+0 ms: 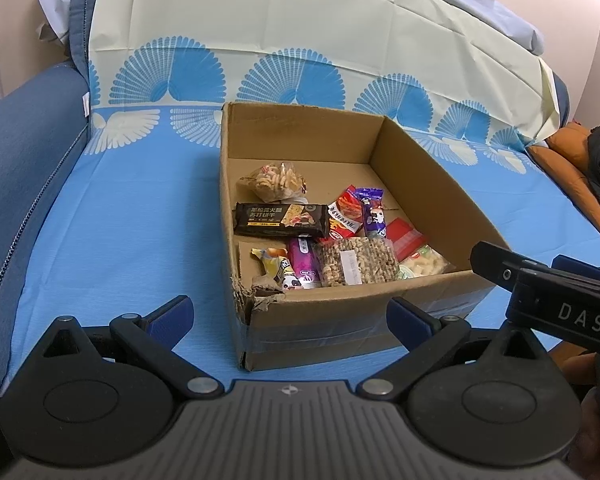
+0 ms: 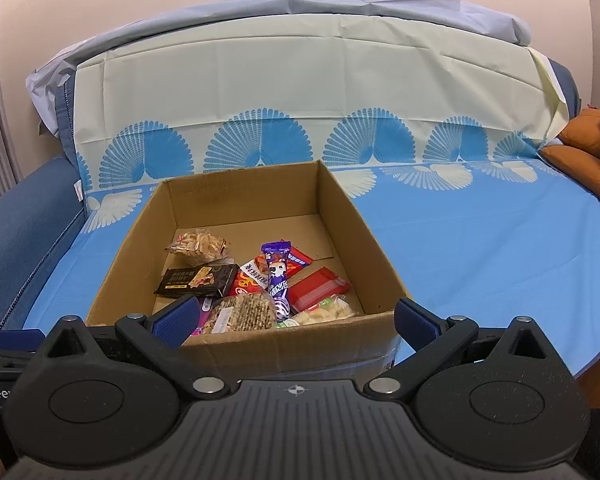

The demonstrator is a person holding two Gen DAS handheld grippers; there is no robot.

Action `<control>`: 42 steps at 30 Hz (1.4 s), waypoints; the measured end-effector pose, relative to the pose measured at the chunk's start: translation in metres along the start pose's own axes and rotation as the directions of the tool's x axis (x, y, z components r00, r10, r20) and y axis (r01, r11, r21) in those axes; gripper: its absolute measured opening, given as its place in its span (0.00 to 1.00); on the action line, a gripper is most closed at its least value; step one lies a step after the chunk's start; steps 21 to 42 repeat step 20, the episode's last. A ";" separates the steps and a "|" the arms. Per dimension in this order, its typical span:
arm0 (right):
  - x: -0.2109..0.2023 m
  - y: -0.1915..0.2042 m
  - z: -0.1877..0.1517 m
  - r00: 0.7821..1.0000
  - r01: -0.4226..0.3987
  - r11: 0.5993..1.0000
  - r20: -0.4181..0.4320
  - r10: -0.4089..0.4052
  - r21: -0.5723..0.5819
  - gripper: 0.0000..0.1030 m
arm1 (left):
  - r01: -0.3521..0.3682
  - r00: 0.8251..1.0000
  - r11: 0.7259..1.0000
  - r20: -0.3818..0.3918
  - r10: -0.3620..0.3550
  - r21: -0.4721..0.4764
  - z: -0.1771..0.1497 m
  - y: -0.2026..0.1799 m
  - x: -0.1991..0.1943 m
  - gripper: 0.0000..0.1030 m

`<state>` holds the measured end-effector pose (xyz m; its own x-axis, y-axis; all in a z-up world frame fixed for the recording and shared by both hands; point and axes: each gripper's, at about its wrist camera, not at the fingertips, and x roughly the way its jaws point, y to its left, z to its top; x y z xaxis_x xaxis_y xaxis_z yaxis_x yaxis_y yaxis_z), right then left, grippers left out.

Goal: Organize snacks

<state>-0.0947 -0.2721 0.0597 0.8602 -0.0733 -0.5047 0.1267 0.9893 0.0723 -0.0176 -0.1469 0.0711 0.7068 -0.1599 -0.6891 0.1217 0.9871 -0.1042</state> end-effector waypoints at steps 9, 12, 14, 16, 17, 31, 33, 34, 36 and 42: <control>0.000 -0.001 -0.001 1.000 0.005 1.000 -0.002 -0.005 0.015 0.99 | 0.009 1.000 1.000 0.002 -0.009 0.000 0.001 0.000 0.001 1.00; 0.000 -0.003 -0.001 1.000 0.006 1.000 -0.004 -0.006 0.024 0.99 | 0.013 1.000 1.000 0.005 -0.013 0.001 0.002 -0.001 0.001 1.00; 0.000 -0.003 -0.001 1.000 0.007 0.999 -0.005 -0.007 0.031 0.99 | 0.015 1.000 1.000 0.005 -0.015 0.003 0.003 -0.001 0.002 1.00; 0.000 -0.003 -0.001 1.000 0.009 0.999 -0.006 -0.009 0.037 0.99 | 0.021 1.000 1.000 0.007 -0.021 0.002 0.003 0.000 0.002 1.00; 0.000 -0.003 -0.001 1.000 0.009 0.999 -0.007 -0.009 0.040 0.99 | 0.024 1.000 1.000 0.008 -0.024 0.001 0.003 0.000 0.002 1.00; 0.000 -0.003 -0.001 1.000 0.011 0.999 -0.008 -0.011 0.048 0.99 | 0.035 0.999 0.999 0.011 -0.035 0.000 0.004 0.001 0.003 1.00; 0.000 -0.003 -0.001 1.000 0.011 0.999 -0.008 -0.011 0.048 0.99 | 0.035 0.999 0.999 0.011 -0.035 0.000 0.004 0.001 0.003 1.00; 0.000 -0.003 -0.001 1.000 0.011 0.999 -0.008 -0.011 0.048 0.99 | 0.035 0.999 0.999 0.011 -0.035 0.000 0.004 0.001 0.003 1.00; 0.000 -0.003 -0.001 1.000 0.011 0.999 -0.008 -0.011 0.048 0.99 | 0.035 0.999 0.999 0.011 -0.035 0.000 0.004 0.001 0.003 1.00; 0.000 -0.003 -0.001 1.000 0.011 0.999 -0.008 -0.011 0.048 0.99 | 0.035 0.999 0.999 0.011 -0.035 0.000 0.004 0.001 0.003 1.00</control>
